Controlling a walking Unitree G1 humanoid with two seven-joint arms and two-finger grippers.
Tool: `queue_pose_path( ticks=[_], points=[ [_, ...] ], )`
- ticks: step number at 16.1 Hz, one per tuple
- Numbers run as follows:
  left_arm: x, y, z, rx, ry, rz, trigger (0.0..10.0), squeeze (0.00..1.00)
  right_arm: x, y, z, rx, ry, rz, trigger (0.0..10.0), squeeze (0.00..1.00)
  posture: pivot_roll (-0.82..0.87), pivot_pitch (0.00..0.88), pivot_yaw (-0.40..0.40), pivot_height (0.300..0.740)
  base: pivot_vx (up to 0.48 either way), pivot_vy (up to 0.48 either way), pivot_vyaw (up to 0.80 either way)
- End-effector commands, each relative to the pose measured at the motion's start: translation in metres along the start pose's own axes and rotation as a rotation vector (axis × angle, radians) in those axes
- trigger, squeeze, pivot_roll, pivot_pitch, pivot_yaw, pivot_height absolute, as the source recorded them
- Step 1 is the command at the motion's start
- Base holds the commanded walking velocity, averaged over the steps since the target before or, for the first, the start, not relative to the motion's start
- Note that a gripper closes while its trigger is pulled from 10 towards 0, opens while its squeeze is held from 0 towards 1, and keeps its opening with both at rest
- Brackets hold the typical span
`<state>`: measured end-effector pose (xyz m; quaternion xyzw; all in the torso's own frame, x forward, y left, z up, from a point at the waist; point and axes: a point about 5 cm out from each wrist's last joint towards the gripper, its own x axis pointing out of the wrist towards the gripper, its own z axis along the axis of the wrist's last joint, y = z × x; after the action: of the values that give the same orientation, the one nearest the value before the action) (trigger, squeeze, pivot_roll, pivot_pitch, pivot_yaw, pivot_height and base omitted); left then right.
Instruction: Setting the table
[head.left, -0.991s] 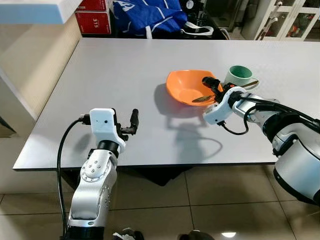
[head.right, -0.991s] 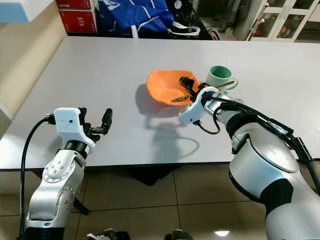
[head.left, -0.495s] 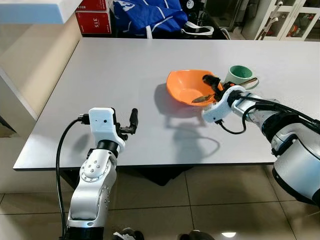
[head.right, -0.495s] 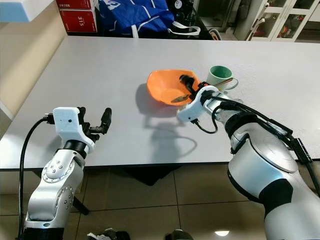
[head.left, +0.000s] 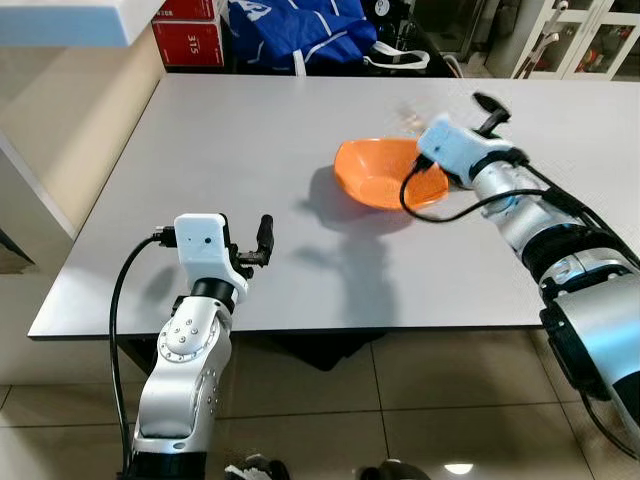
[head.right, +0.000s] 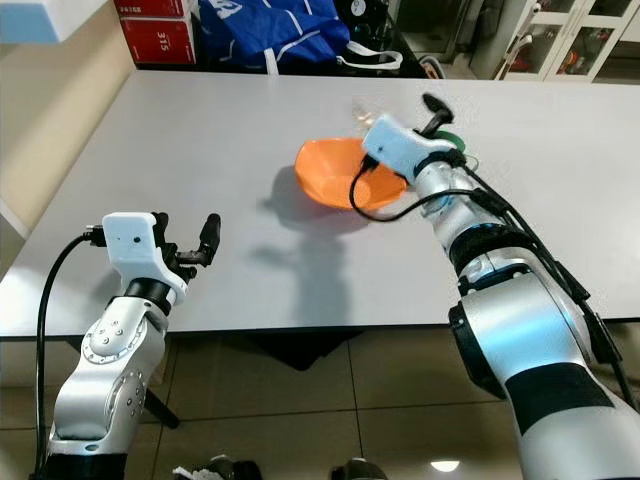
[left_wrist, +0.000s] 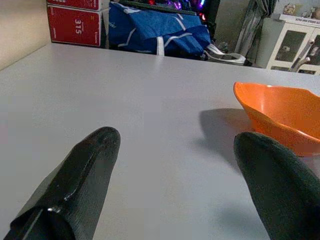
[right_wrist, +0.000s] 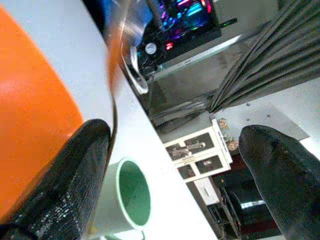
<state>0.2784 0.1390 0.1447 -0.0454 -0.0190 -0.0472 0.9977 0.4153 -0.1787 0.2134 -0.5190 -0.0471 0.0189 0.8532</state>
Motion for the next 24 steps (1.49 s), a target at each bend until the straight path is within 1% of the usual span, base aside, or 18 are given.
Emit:
queue_pose_path(
  ticks=[1, 2, 3, 4, 7, 11, 13, 14, 15, 16, 17, 18, 19, 20, 21, 22, 23, 24],
  points=[
    [0.003, -0.003, 0.002, -0.002, -0.004, -0.017, 10.0, 0.0, 0.002, -0.011, 0.004, 0.031, -0.025, -0.049, 10.0, 0.0, -0.14, 0.06, 0.009, 0.74, 0.0, 0.0, 0.0],
    [0.003, -0.003, 0.002, -0.001, -0.005, -0.017, 10.0, 0.0, 0.002, -0.012, 0.005, 0.042, -0.026, -0.051, 10.0, 0.0, -0.14, 0.06, 0.009, 0.74, 0.0, 0.0, 0.0],
    [0.005, -0.003, 0.002, -0.004, -0.003, -0.016, 10.0, 0.0, 0.003, -0.015, 0.005, 0.087, -0.019, -0.049, 10.0, 0.0, -0.15, 0.057, 0.008, 0.74, 0.0, 0.0, 0.0],
    [0.006, -0.004, 0.003, -0.006, -0.006, -0.016, 10.0, 0.0, 0.003, -0.018, 0.005, 0.088, -0.021, -0.056, 10.0, 0.0, -0.15, 0.055, 0.005, 0.74, 0.0, 0.0, 0.0],
    [0.007, -0.007, 0.003, 0.002, -0.007, -0.025, 10.0, 0.0, 0.005, -0.027, 0.008, 0.162, -0.022, -0.094, 10.0, 0.0, -0.15, 0.054, 0.006, 0.74, 0.0, 0.0, 0.0],
    [0.007, -0.006, 0.003, 0.003, -0.006, -0.027, 10.0, 0.0, 0.005, -0.028, 0.011, 0.167, -0.041, -0.107, 10.0, 0.0, -0.15, 0.056, 0.009, 0.74, 0.0, 0.0, 0.0],
    [0.006, -0.006, 0.003, 0.0, -0.003, -0.026, 10.0, 0.0, 0.005, -0.027, 0.009, 0.195, -0.034, -0.102, 10.0, 0.0, -0.15, 0.061, 0.008, 0.74, 0.0, 0.0, 0.0],
    [0.006, -0.006, 0.002, -0.002, 0.0, -0.025, 10.0, 0.0, 0.005, -0.03, 0.008, 0.213, -0.037, -0.111, 10.0, 0.0, -0.15, 0.06, 0.006, 0.74, 0.0, 0.0, 0.0],
    [0.006, -0.007, 0.001, -0.004, 0.003, -0.025, 10.0, 0.0, 0.005, -0.035, 0.008, 0.318, -0.039, -0.122, 10.0, 0.0, -0.15, 0.058, 0.002, 0.74, 0.0, 0.0, 0.0],
    [0.006, -0.007, 0.001, -0.005, 0.003, -0.025, 10.0, 0.0, 0.005, -0.036, 0.009, 0.348, -0.041, -0.121, 10.0, 0.0, -0.15, 0.058, 0.002, 0.74, 0.0, 0.0, 0.0],
    [0.007, -0.007, 0.001, -0.004, 0.002, -0.022, 10.0, 0.0, 0.006, -0.038, 0.009, 0.552, -0.041, -0.122, 10.0, 0.0, -0.15, 0.055, 0.0, 0.74, 0.0, 0.0, 0.0],
    [0.007, -0.006, 0.001, -0.005, 0.001, -0.02, 10.0, 0.0, 0.006, -0.039, 0.008, 0.675, -0.04, -0.125, 10.0, 0.0, -0.15, 0.052, 0.002, 0.74, 0.0, 0.0, 0.0],
    [0.009, -0.006, 0.001, -0.002, 0.002, -0.025, 10.0, 0.0, 0.004, -0.036, 0.0, 0.995, -0.029, -0.136, 10.0, 0.0, -0.15, 0.046, 0.009, 0.74, 0.0, 0.0, 0.0],
    [0.009, -0.006, 0.002, -0.002, 0.0, -0.031, 10.0, 0.0, 0.002, -0.031, -0.006, 1.087, -0.009, -0.149, 10.0, 0.0, -0.15, 0.043, 0.012, 0.74, 0.0, 0.0, 0.0],
    [0.01, -0.006, 0.002, -0.002, 0.0, -0.034, 10.0, 0.0, 0.0, -0.025, -0.011, 1.143, 0.016, -0.161, 10.0, 0.0, -0.16, 0.035, 0.02, 0.74, 0.0, 0.0, 0.0],
    [0.012, -0.006, 0.003, 0.003, -0.002, -0.041, 10.0, 0.0, -0.004, -0.014, -0.019, 1.213, 0.049, -0.17, 10.0, 0.0, -0.16, 0.031, 0.022, 0.74, 0.0, 0.0, 0.0],
    [0.013, -0.007, 0.004, 0.009, -0.004, -0.05, 10.0, 0.0, -0.01, 0.002, -0.028, 1.27, 0.087, -0.175, 10.0, 0.0, -0.16, 0.024, 0.026, 0.74, 0.0, 0.0, 0.0],
    [0.013, -0.007, 0.004, 0.009, -0.005, -0.052, 10.0, 0.0, -0.012, 0.008, -0.03, 1.28, 0.099, -0.173, 10.0, 0.0, -0.16, 0.024, 0.026, 0.74, 0.0, 0.0, 0.0]
  ],
)
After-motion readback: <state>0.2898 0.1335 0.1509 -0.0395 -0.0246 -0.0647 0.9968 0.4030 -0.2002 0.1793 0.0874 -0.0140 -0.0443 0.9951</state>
